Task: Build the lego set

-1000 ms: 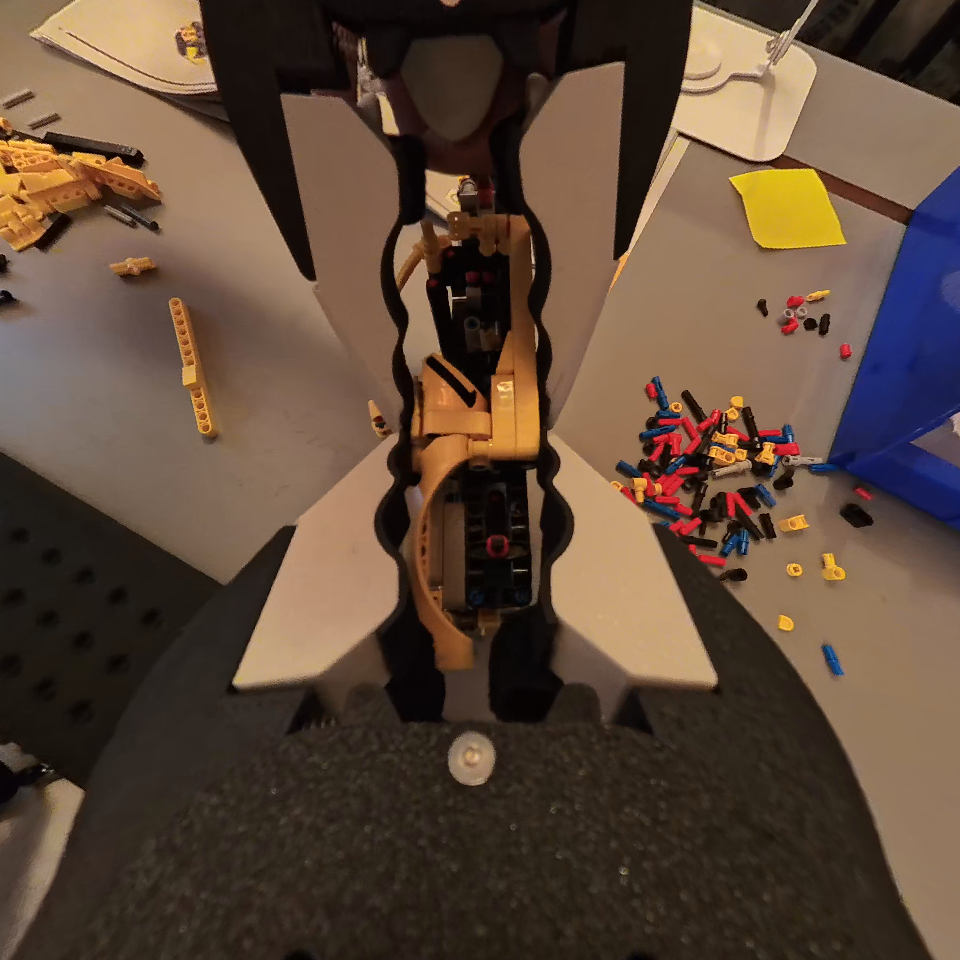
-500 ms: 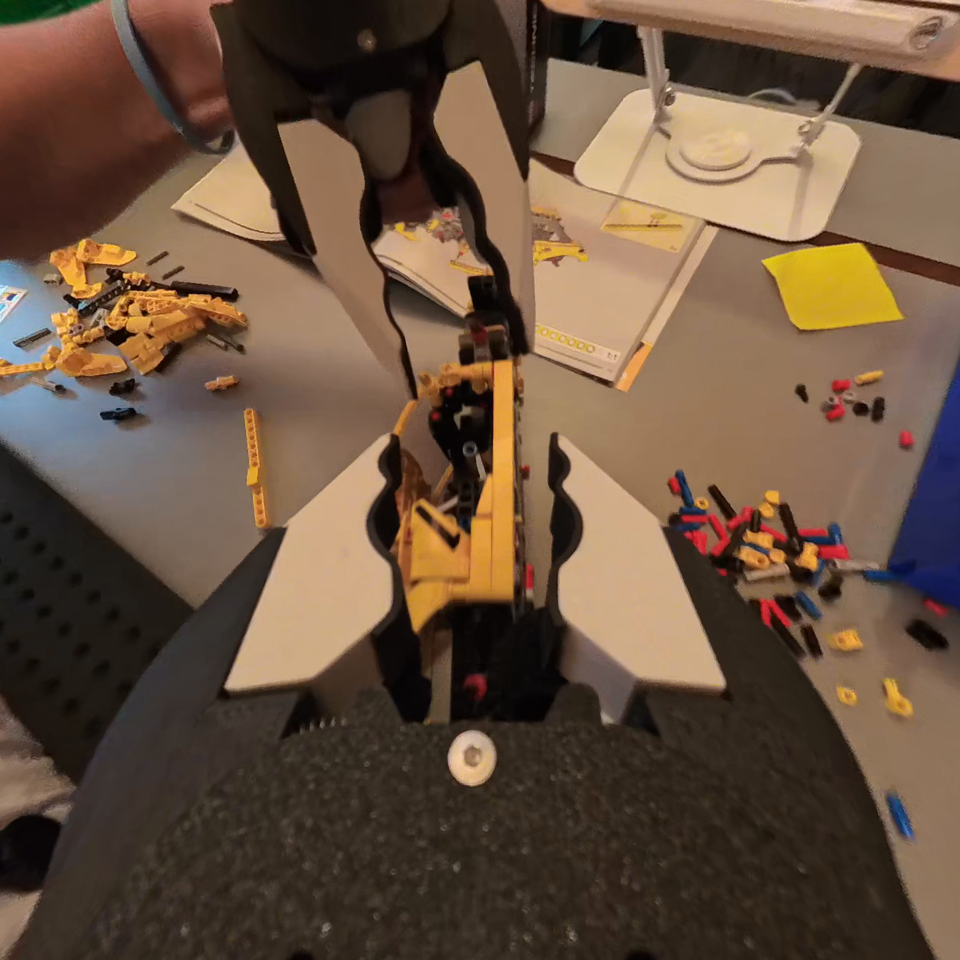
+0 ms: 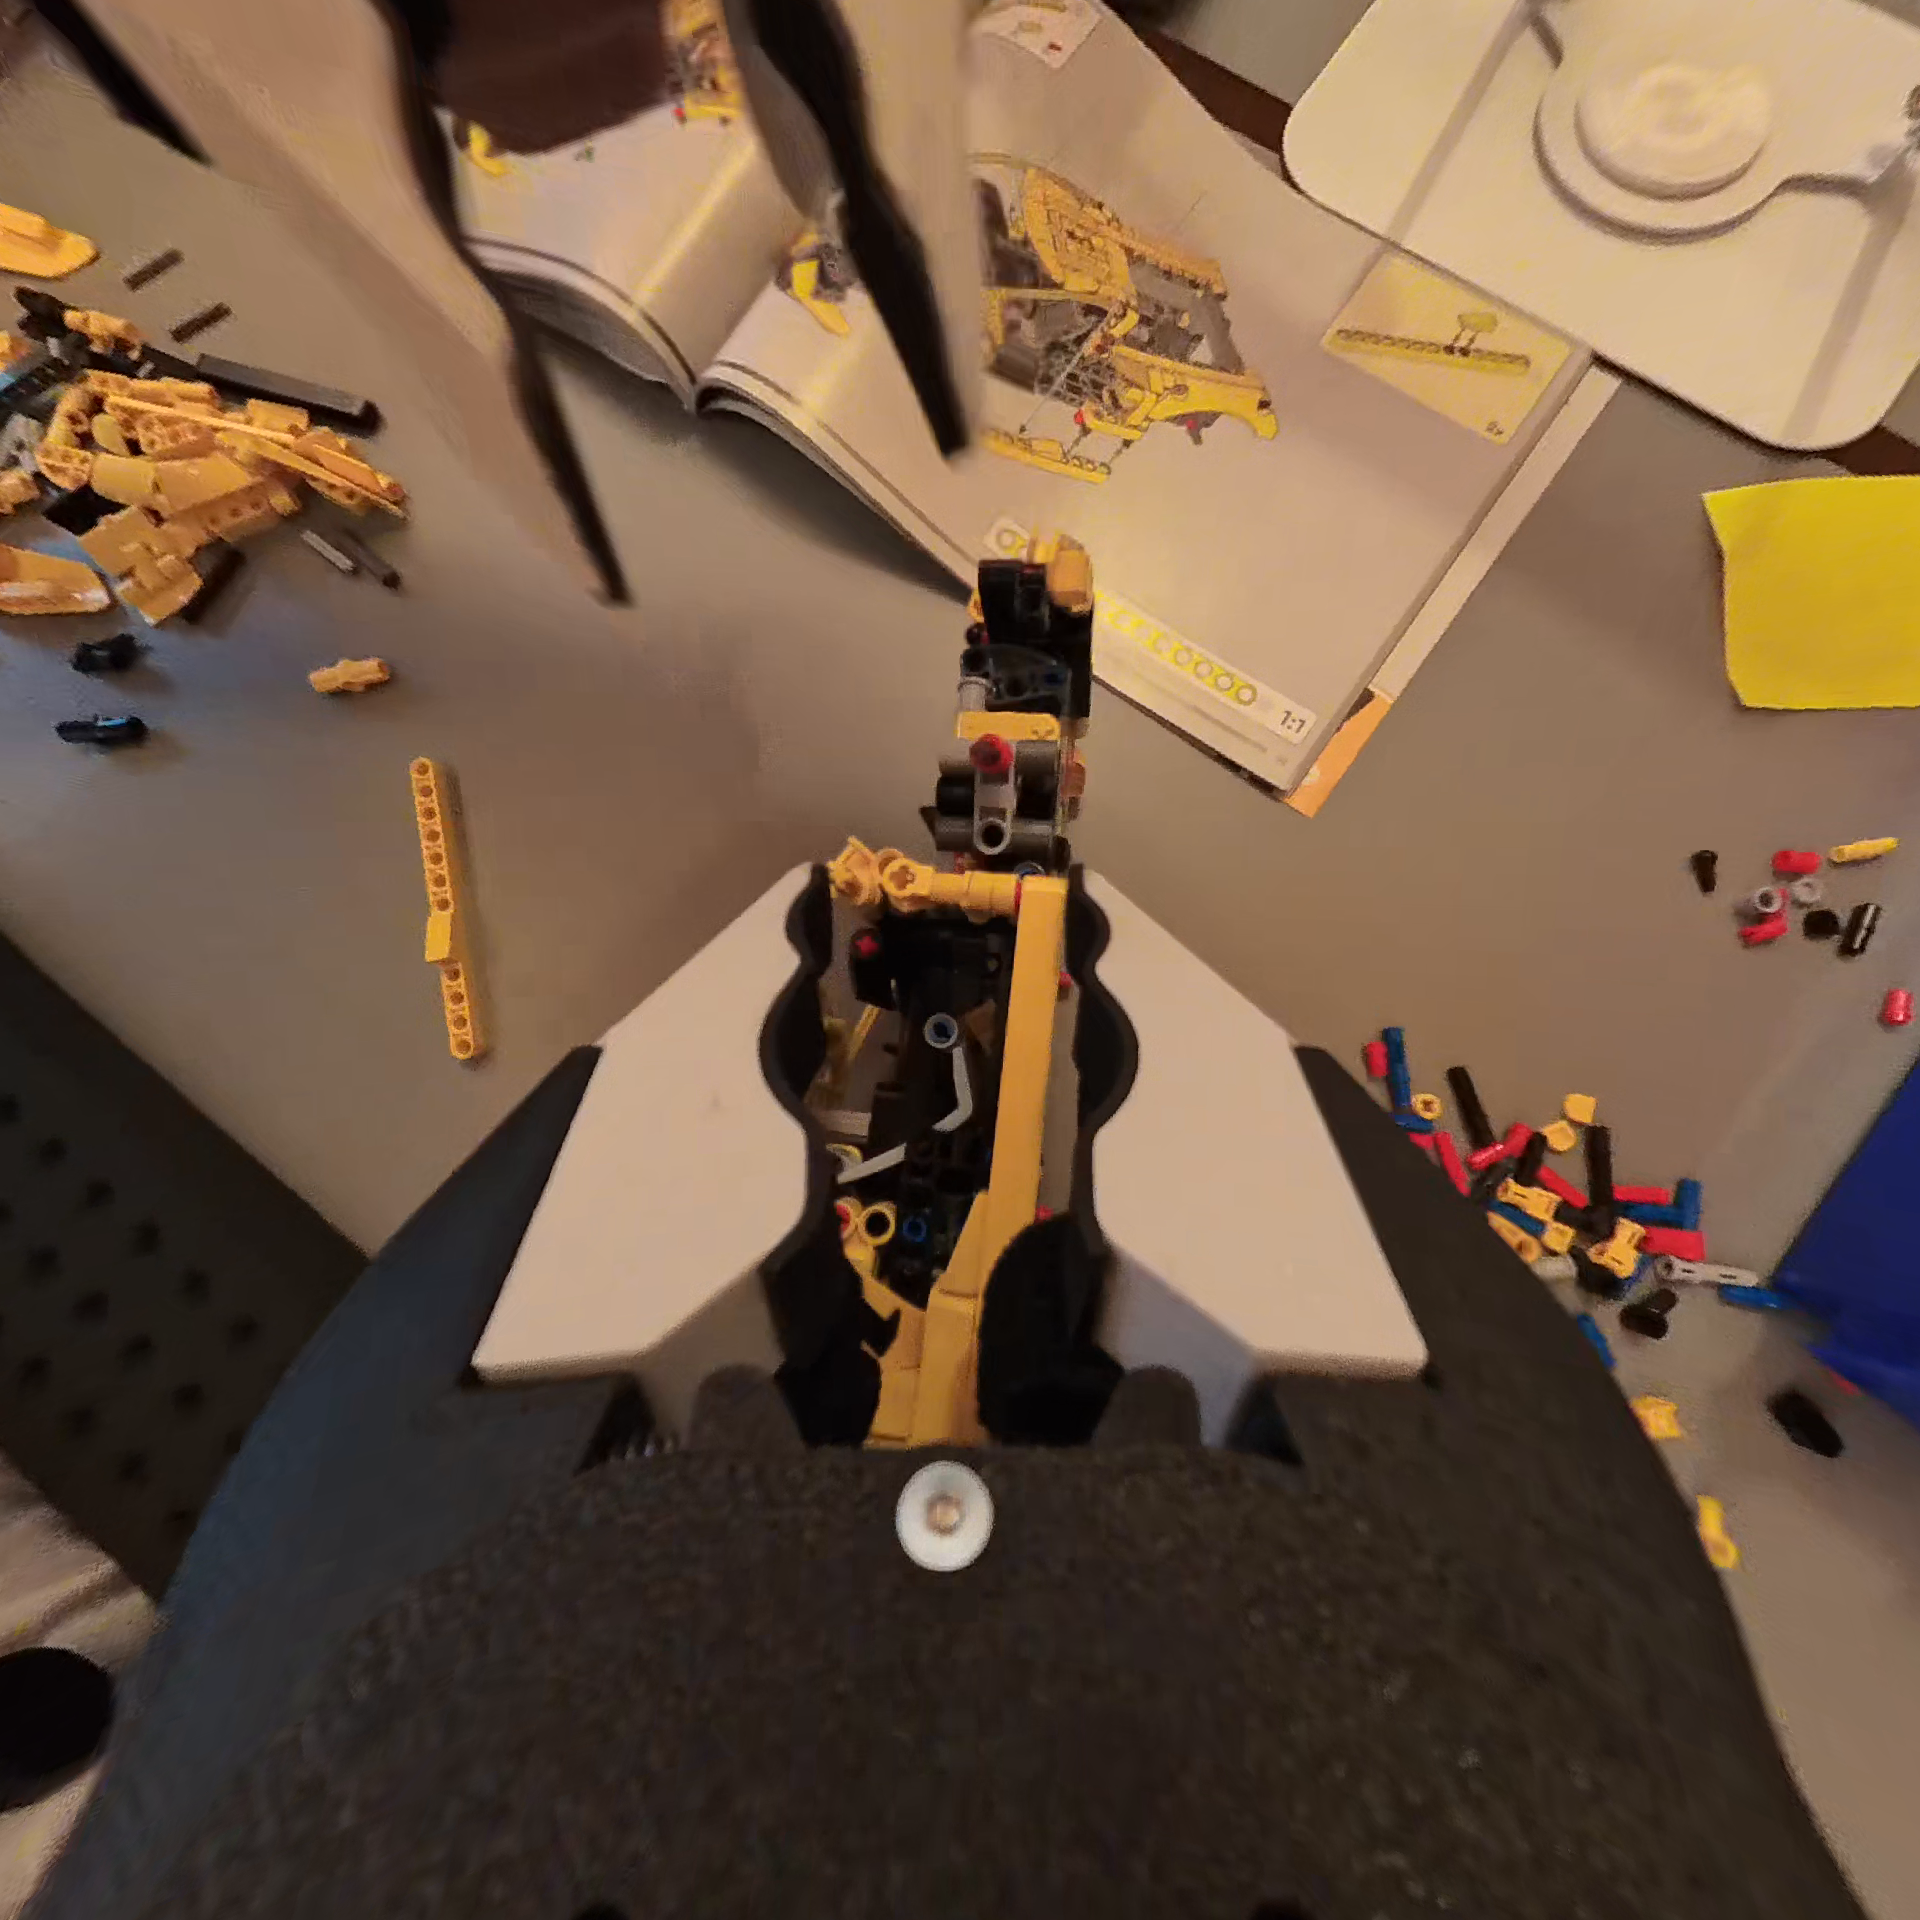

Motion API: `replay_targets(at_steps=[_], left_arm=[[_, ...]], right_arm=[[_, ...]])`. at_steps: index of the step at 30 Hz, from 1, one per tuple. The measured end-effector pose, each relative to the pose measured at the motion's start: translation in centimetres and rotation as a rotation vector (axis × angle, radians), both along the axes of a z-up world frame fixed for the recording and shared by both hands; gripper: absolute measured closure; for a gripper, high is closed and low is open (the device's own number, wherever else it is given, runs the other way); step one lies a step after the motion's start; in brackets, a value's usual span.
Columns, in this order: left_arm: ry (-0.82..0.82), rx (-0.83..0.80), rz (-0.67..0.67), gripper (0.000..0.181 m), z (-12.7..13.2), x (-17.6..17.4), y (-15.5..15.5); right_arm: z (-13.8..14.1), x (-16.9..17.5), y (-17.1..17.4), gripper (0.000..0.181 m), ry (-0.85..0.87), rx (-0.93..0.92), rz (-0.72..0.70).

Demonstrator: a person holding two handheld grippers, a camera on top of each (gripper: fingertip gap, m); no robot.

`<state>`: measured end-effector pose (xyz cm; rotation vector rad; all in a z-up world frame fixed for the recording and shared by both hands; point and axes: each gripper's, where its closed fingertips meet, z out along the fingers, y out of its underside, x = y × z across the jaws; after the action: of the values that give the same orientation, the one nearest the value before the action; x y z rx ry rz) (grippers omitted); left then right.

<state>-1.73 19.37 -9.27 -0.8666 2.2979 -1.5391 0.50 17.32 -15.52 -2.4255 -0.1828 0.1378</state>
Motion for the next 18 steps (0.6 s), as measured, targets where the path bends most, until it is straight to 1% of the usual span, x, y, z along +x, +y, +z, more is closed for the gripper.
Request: replay_targets(at_steps=[2,5,10,13,15,17,18], left_arm=[[-0.040,-0.021,0.072,0.136,0.8,-1.2,0.5],[-0.073,-0.014,0.167,0.137,0.9,-3.0,0.8],[-0.052,-0.031,0.235,0.137,0.0,-5.7,-1.1],[0.004,-0.048,0.282,0.137,-1.5,-6.2,-2.9],[0.067,-0.055,0.356,0.136,-3.2,-5.7,-3.9],[0.108,-0.035,0.497,0.136,-5.2,-4.3,-4.0],[0.114,-0.024,0.578,0.137,-6.0,-3.4,-3.7]], right_arm=[[0.0,0.2,0.1,0.138,0.011,-0.003,-0.037],[0.0,0.2,0.2,0.141,0.010,0.012,-0.045],[0.0,0.3,0.2,0.144,0.014,0.015,-0.051],[0.0,0.4,0.2,0.144,0.020,0.028,-0.047],[0.0,0.4,0.2,0.142,0.042,0.034,-0.054],[0.2,0.2,-0.1,0.140,0.071,0.030,-0.022],[0.5,0.0,-0.5,0.134,0.108,0.035,0.000]])
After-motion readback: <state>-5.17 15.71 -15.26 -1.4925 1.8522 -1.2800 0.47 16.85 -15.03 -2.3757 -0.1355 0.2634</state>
